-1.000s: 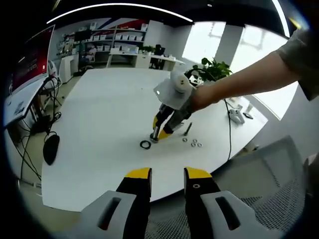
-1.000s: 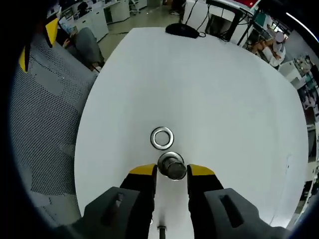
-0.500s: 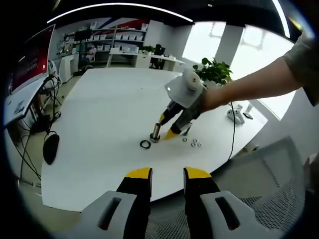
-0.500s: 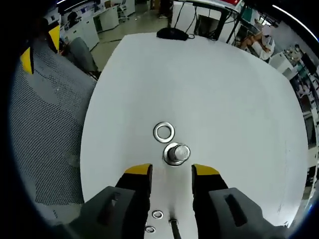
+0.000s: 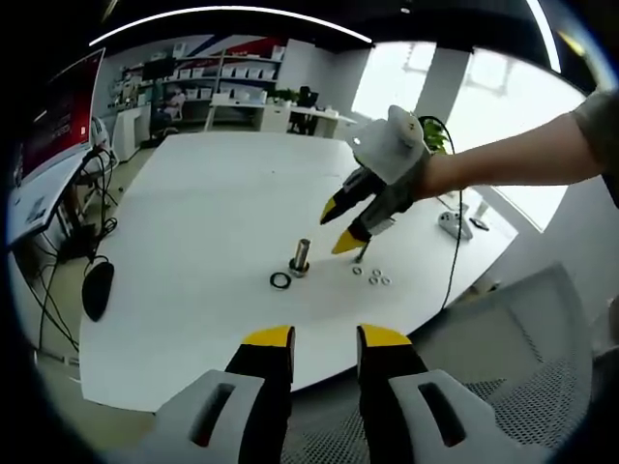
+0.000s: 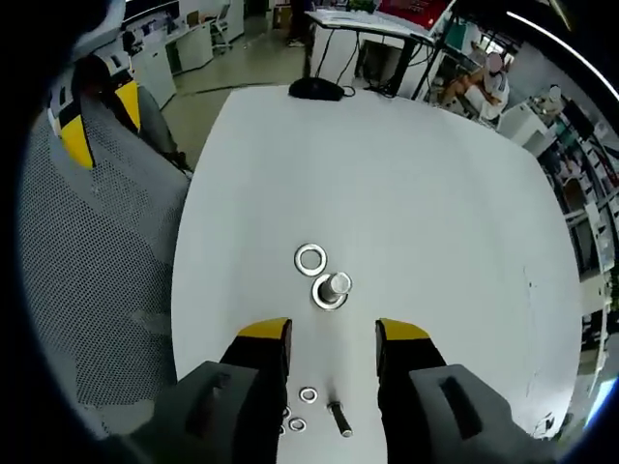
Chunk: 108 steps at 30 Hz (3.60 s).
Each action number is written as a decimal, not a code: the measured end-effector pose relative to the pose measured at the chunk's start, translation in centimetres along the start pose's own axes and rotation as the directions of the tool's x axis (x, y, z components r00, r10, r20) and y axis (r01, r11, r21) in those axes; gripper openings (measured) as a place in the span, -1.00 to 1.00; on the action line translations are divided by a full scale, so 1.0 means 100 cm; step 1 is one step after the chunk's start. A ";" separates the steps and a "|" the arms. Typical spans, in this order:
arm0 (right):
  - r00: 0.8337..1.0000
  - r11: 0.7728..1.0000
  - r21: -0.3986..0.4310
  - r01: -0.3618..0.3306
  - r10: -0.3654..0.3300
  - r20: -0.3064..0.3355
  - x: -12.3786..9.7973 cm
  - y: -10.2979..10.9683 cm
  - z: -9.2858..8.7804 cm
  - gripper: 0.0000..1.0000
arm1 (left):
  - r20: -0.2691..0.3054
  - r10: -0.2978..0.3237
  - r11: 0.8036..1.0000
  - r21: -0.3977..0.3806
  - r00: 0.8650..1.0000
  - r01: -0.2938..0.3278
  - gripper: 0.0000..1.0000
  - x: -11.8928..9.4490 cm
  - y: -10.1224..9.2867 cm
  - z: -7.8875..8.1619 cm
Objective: Place the washer onto the threaded stud by aligning its center hole with the stud, sliding it down to the base, and recovering from edge contact or off-axis alignment until the washer reaches the visible bottom stop.
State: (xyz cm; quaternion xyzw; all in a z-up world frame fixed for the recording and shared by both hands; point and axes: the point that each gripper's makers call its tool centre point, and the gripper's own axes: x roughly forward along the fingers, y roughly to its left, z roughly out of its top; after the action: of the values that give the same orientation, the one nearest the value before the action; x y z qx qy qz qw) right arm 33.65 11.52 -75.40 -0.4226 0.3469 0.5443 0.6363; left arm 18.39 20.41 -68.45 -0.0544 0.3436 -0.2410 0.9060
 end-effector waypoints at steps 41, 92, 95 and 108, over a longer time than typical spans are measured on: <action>0.969 0.963 -0.200 -0.178 0.137 -0.204 0.084 0.015 0.035 -0.28 | 0.023 -0.005 1.000 -0.006 1.000 0.005 -0.52 0.000 -0.001 0.003; 0.945 0.910 -0.298 -0.289 0.221 -0.242 0.103 0.024 0.021 -0.51 | 0.033 0.002 1.000 -0.012 0.999 -0.002 -0.54 0.000 0.002 0.005; 0.945 0.912 -0.295 -0.285 0.216 -0.248 0.103 0.025 0.021 -0.51 | 0.036 0.002 1.000 -0.014 0.999 -0.002 -0.54 -0.001 0.002 0.006; 0.940 0.921 -0.271 -0.279 0.206 -0.271 0.102 0.026 0.022 -0.52 | 0.039 0.004 1.000 -0.014 0.999 -0.003 -0.54 -0.001 0.002 0.006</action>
State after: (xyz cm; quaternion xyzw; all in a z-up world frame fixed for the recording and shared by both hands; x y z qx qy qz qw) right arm 32.79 17.73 -84.18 -0.5312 0.3819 0.6119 0.4445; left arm 18.81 20.62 -67.97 -0.0648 0.3278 -0.2359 0.9125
